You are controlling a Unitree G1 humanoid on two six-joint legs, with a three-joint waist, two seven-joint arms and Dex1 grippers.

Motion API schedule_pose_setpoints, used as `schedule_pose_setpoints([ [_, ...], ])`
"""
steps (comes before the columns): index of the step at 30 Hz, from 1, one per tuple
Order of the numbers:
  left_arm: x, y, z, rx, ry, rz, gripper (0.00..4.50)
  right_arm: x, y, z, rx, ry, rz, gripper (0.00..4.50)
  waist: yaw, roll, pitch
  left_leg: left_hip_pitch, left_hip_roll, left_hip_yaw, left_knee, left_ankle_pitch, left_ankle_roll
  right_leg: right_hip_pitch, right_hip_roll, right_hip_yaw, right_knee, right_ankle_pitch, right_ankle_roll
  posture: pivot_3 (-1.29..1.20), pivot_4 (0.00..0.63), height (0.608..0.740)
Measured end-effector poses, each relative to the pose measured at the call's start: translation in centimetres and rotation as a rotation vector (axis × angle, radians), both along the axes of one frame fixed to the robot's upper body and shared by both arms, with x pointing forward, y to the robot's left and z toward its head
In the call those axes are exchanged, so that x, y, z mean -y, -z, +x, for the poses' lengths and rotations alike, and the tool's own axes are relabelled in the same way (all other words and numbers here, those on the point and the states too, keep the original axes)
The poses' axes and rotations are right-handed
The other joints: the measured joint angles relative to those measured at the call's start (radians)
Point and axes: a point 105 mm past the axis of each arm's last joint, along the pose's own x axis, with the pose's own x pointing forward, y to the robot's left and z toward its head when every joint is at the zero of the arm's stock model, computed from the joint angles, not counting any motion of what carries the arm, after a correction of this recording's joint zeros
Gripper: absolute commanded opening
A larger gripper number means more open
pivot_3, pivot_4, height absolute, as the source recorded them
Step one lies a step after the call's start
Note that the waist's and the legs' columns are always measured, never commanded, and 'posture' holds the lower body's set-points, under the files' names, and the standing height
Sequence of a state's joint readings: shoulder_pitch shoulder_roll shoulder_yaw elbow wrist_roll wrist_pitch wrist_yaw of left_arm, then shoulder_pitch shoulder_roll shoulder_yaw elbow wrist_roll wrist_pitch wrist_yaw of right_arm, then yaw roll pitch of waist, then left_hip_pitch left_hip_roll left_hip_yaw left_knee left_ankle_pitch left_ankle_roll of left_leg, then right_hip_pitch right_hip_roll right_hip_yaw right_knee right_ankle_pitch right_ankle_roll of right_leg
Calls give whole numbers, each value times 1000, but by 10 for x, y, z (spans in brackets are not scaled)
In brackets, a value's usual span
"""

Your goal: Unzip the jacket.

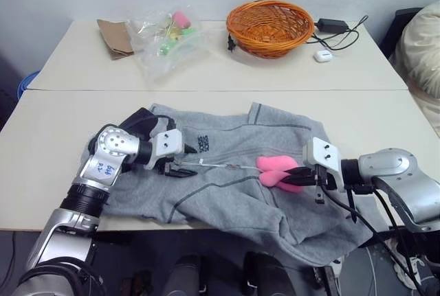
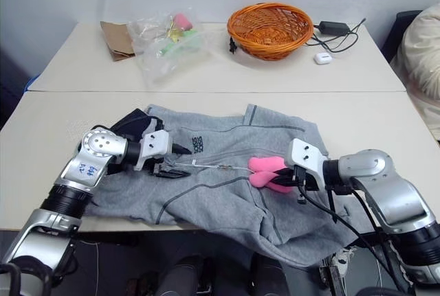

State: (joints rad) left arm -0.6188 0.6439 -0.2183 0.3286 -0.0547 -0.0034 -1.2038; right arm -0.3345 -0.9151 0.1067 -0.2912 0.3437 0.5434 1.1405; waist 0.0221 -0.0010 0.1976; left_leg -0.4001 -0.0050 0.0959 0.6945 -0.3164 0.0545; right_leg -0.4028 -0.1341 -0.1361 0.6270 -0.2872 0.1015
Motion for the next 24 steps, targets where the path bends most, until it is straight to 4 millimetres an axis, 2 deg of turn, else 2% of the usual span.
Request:
schedule_pose_setpoints([
  [6, 0, 7, -3, 11, 25, 17, 433, 1, -8, 0, 11, 11, 23, 0, -1, 0, 0, 13, 1, 0, -2, -3, 0, 12, -6, 2, -5, 0, 0, 0, 150, 740],
  [9, -1, 7, -1, 25, 19, 21, 433, 15, -23, 5, 62, 45, 9, 0, 0, 1, -1, 13, 1, 1, -2, -4, 0, 11, -9, 2, -5, 0, 0, 0, 150, 740],
  [11, 1, 9, -1, 35, 21, 22, 433, 44, -42, 13, 106, 113, -15, 0, 2, 2, -2, 13, 0, 1, -2, -4, 1, 11, -10, 1, -5, 0, 0, 0, 150, 740],
  [13, 5, 9, -3, 46, 34, 26, 433, 51, -57, 12, 142, 95, -17, 0, 3, 2, -2, 13, 0, 1, -2, -4, 1, 11, -10, 0, -5, 0, 0, 0, 150, 740],
  [18, 16, 10, -7, 79, 78, 32, 433, 76, -58, 10, 102, 104, -36, 0, 5, 2, -2, 10, -2, 1, -2, -6, 4, 11, -12, -1, -5, 0, 1, 0, 150, 740],
  [23, 22, 10, -9, 86, 94, 29, 433, 85, -55, 13, 100, 128, -21, 0, 5, 2, -2, 9, -3, 2, -1, -6, 5, 11, -13, -2, -6, 1, 2, 0, 150, 740],
  [24, 22, 10, -9, 80, 92, 25, 802, 85, -55, 12, 93, 131, -12, 0, 5, 2, -2, 9, -3, 2, -1, -6, 5, 11, -12, -2, -7, 1, 2, 0, 150, 740],
])
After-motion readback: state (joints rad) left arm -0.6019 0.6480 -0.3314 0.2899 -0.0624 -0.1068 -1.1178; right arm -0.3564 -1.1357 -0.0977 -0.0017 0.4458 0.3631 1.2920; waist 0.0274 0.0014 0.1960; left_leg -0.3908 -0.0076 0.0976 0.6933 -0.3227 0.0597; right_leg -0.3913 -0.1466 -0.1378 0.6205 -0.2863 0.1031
